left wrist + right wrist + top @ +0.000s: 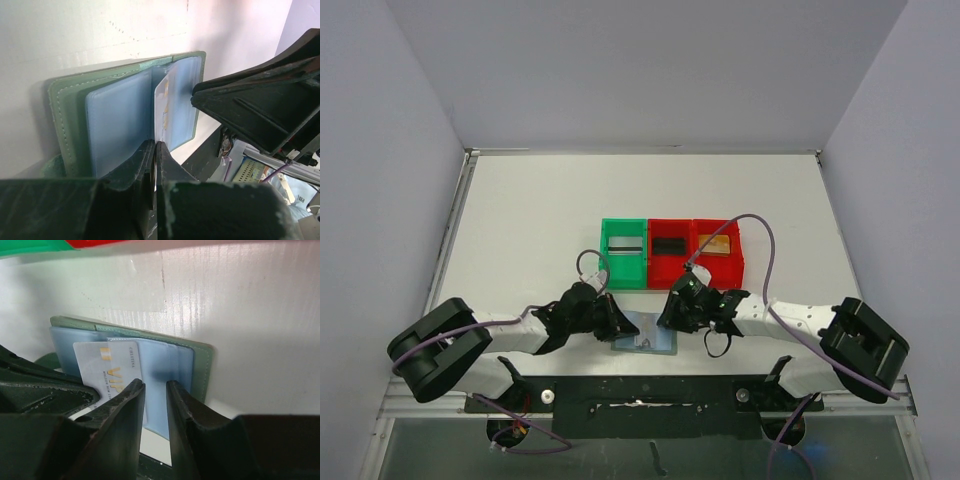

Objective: Take the credit cards out of the card holder

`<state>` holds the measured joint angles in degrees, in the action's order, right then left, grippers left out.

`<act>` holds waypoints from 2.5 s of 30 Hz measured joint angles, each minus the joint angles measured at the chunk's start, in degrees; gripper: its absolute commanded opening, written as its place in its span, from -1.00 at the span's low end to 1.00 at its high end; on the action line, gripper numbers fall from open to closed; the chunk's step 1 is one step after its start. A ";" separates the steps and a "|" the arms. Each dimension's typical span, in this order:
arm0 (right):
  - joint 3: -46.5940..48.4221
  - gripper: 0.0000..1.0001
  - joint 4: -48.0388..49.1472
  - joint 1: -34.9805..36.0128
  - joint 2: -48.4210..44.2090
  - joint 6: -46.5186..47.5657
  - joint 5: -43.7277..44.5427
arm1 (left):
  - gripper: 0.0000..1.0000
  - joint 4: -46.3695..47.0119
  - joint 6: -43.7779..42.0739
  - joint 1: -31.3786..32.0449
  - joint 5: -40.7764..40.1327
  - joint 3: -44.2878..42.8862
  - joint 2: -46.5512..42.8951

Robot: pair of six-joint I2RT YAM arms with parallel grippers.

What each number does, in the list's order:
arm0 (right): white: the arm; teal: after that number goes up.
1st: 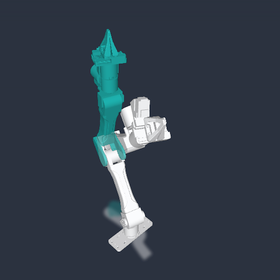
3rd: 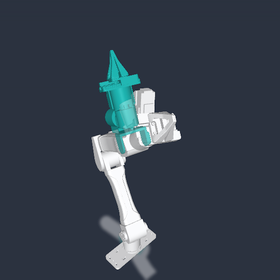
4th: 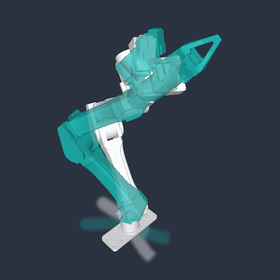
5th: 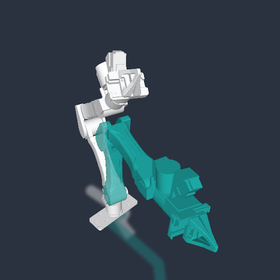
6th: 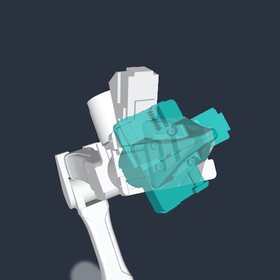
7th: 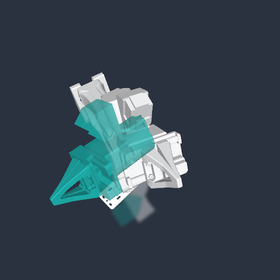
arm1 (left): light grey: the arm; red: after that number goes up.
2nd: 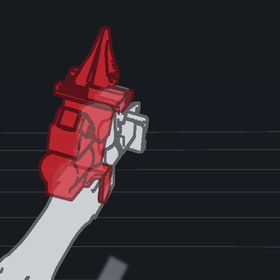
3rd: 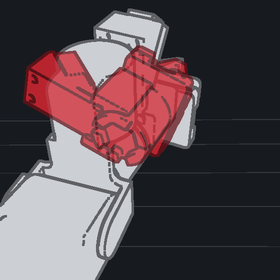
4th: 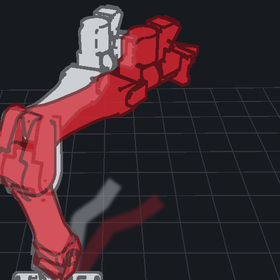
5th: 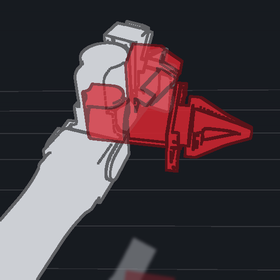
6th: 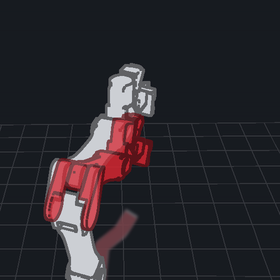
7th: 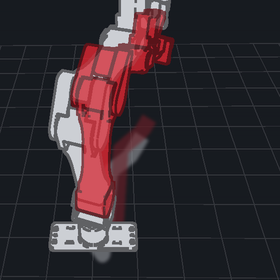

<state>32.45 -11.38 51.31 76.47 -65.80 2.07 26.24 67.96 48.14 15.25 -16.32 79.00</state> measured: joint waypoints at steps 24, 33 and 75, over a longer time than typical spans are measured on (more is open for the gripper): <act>-2.89 -0.54 15.37 0.09 5.73 -0.48 -9.97 | -0.93 0.33 -0.83 -0.66 1.14 -0.55 2.21; -2.89 -0.51 12.44 -0.83 3.85 -0.57 -8.66 | -1.00 -1.16 0.15 -0.68 0.85 -0.52 0.00; -12.35 0.20 33.27 -6.71 -24.68 6.64 -16.55 | -1.00 0.07 0.66 -6.62 3.89 2.51 -33.35</act>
<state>20.10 21.89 44.60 51.79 -59.16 -14.48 26.30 68.62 41.52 19.14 -13.80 45.65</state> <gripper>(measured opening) 0.613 0.013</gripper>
